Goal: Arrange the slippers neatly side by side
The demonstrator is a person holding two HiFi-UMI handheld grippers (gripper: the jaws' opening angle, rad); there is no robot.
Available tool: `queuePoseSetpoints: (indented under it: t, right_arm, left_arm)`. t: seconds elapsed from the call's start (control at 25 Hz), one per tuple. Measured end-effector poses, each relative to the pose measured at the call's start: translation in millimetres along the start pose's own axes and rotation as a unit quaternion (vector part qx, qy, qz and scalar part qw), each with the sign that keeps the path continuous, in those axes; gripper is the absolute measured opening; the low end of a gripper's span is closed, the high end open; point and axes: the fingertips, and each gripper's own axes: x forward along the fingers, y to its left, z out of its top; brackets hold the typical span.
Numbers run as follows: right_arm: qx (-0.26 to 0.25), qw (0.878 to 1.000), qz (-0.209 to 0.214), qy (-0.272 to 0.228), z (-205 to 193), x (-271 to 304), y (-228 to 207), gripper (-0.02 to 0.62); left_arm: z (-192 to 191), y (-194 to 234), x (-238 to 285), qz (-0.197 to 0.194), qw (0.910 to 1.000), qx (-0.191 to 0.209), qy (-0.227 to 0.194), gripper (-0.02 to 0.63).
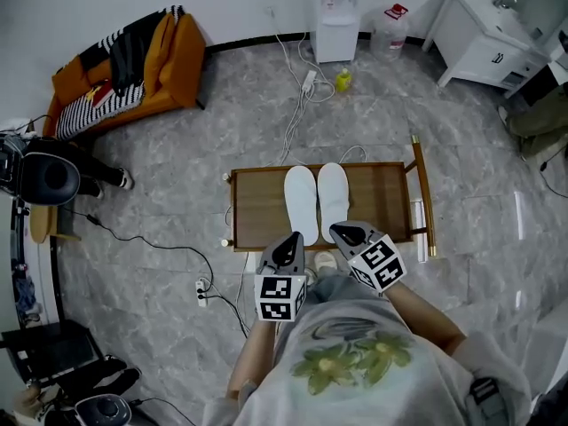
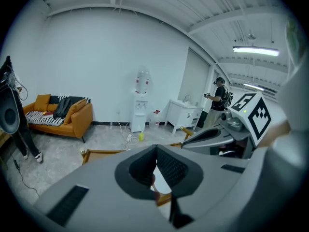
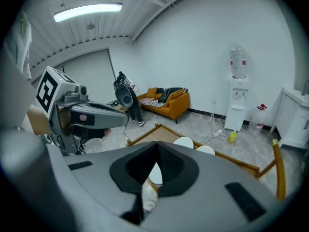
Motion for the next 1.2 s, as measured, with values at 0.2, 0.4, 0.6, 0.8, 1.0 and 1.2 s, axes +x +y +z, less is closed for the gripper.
queuePoseSetpoints:
  t: [0.2,0.4,0.6,0.8,1.0,1.2]
  right_arm:
    - [-0.010,1.000,0.014,-0.022,9,-10,9,0.006]
    - [-0.022,0.999,-0.001,-0.024,10,-18,9,0.005]
    - [-0.027,0.999,-0.006,-0.034,19,-24,4,0.005]
    - [-0.014,0.999,-0.012,-0.047,25,-29,0,0.005]
    - [-0.008,0.999,-0.017,-0.047,25,-30,1,0.005]
    - [-0.007,0.999,-0.018,-0.041,17,-29,2,0.005]
  left_arm:
    - [3,-7,-3,-0.008,0.9999,0.007,-0.003,0.015]
    - [3,-8,-7,-0.011,0.9998,0.014,-0.005,0.015]
    - [7,-2,-9,-0.009,0.9998,0.018,-0.008,0.015]
    - [11,0,-9,-0.008,0.9997,0.018,-0.016,0.015]
    - [13,1,-11,-0.010,0.9996,0.021,-0.015,0.015]
    - [10,0,-11,-0.010,0.9996,0.022,-0.015,0.015]
